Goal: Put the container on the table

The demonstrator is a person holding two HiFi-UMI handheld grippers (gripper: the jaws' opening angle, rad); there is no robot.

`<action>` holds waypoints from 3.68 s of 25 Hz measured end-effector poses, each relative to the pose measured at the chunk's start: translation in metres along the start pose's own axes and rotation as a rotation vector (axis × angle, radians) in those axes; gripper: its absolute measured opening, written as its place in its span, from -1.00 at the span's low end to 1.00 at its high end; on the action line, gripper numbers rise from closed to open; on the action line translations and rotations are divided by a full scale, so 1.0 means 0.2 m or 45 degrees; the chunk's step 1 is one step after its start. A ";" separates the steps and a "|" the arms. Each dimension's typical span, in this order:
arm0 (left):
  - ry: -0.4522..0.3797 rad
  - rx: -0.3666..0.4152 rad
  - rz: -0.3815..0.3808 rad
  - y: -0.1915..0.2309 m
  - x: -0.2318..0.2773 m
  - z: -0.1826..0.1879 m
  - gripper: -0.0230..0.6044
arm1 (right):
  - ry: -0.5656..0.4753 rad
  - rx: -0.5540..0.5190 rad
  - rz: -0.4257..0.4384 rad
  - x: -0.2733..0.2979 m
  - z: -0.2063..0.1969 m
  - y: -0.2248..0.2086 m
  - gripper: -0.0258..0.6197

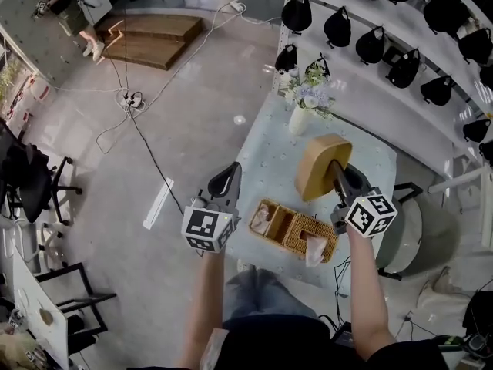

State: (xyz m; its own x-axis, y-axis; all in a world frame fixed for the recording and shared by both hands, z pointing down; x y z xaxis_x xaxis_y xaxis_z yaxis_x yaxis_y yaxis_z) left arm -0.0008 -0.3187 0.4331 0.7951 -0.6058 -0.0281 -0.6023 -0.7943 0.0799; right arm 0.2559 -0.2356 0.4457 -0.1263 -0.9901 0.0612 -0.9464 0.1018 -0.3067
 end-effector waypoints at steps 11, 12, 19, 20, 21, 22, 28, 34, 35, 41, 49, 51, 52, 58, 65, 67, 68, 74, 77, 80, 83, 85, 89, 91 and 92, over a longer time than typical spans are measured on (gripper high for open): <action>0.110 -0.028 -0.061 0.11 0.34 -0.24 -0.90 | 0.288 0.007 -0.004 0.37 -0.35 -0.05 -0.92; 0.127 -0.034 -0.063 0.12 0.37 -0.28 -0.90 | 0.320 0.012 -0.012 0.40 -0.40 -0.06 -0.92; 0.257 -0.110 -0.044 0.20 0.48 -0.58 -0.90 | 0.560 0.016 -0.066 0.60 -0.70 -0.15 -0.92; 0.275 -0.117 -0.040 0.21 0.49 -0.62 -0.90 | 0.591 0.021 -0.077 0.62 -0.74 -0.17 -0.92; 0.291 -0.126 -0.036 0.23 0.50 -0.66 -0.90 | 0.622 0.028 -0.086 0.65 -0.78 -0.18 -0.92; 0.306 -0.135 -0.032 0.24 0.51 -0.69 -0.90 | 0.654 0.036 -0.094 0.67 -0.82 -0.20 -0.92; 0.371 -0.170 -0.023 0.27 0.51 -0.85 -0.90 | 0.822 0.058 -0.123 0.75 -1.01 -0.23 -0.92; 0.444 -0.198 -0.007 0.30 0.49 -0.99 -0.90 | 0.999 0.028 -0.160 0.77 -1.17 -0.24 -0.92; 0.455 -0.204 0.000 0.30 0.49 -1.01 -0.90 | 1.028 0.018 -0.165 0.78 -1.19 -0.24 -0.92; 0.513 -0.222 0.014 0.32 0.47 -1.11 -0.90 | 1.133 -0.047 -0.173 0.81 -1.30 -0.22 -0.92; 0.564 -0.245 0.016 0.30 0.45 -1.20 -0.90 | 1.200 -0.081 -0.212 0.79 -1.38 -0.27 -0.92; 0.568 -0.248 0.013 0.30 0.45 -1.21 -0.90 | 1.202 -0.075 -0.212 0.79 -1.39 -0.27 -0.91; 0.568 -0.249 0.012 0.30 0.45 -1.21 -0.90 | 1.200 -0.071 -0.212 0.79 -1.39 -0.27 -0.91; 0.566 -0.253 0.007 0.28 0.44 -1.21 -0.90 | 1.207 -0.057 -0.212 0.78 -1.41 -0.27 -0.88; 0.567 -0.259 0.010 0.28 0.42 -1.21 -0.90 | 1.212 -0.029 -0.189 0.79 -1.42 -0.26 -0.61; 0.563 -0.259 0.011 0.28 0.42 -1.21 -0.90 | 1.201 -0.029 -0.190 0.78 -1.42 -0.26 -0.57; 0.562 -0.258 0.011 0.28 0.41 -1.20 -0.90 | 1.195 -0.030 -0.191 0.78 -1.41 -0.26 -0.56; 0.553 -0.247 0.004 0.27 0.41 -1.17 -0.90 | 1.158 -0.050 -0.195 0.76 -1.33 -0.26 -0.55; 0.542 -0.237 -0.001 0.26 0.42 -1.12 -0.90 | 1.116 -0.035 -0.212 0.74 -1.25 -0.27 -0.55; 0.513 -0.217 -0.013 0.25 0.43 -1.03 -0.90 | 1.031 -0.039 -0.233 0.71 -1.12 -0.27 -0.55; 0.470 -0.198 -0.023 0.22 0.42 -0.92 -0.90 | 0.877 -0.054 -0.228 0.67 -0.95 -0.24 -0.55; 0.440 -0.190 -0.026 0.20 0.40 -0.84 -0.90 | 0.771 -0.075 -0.195 0.63 -0.85 -0.20 -0.56; 0.366 -0.162 -0.032 0.17 0.36 -0.65 -0.90 | 0.530 -0.105 -0.158 0.53 -0.59 -0.09 -0.64; 0.327 -0.136 -0.041 0.14 0.34 -0.55 -0.90 | 0.390 -0.115 -0.150 0.46 -0.46 -0.04 -0.74; 0.307 -0.122 -0.045 0.12 0.33 -0.50 -0.90 | 0.315 -0.122 -0.151 0.42 -0.39 -0.01 -0.78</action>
State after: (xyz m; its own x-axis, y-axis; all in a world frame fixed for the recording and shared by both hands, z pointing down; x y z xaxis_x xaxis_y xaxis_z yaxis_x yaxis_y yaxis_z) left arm 0.0446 -0.3731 0.5332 0.8166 -0.5397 0.2048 -0.5732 -0.7999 0.1776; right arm 0.2242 -0.3119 0.5262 -0.0706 -0.9431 0.3249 -0.9812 0.0070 -0.1931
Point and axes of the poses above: the fingertips, and each gripper's own axes: x forward along the fingers, y to its left, z out of its top, the point moved 3 cm from there along -x, backward along the fingers, and after that the axes turned 9 degrees about -y, right-handed, at the moved point
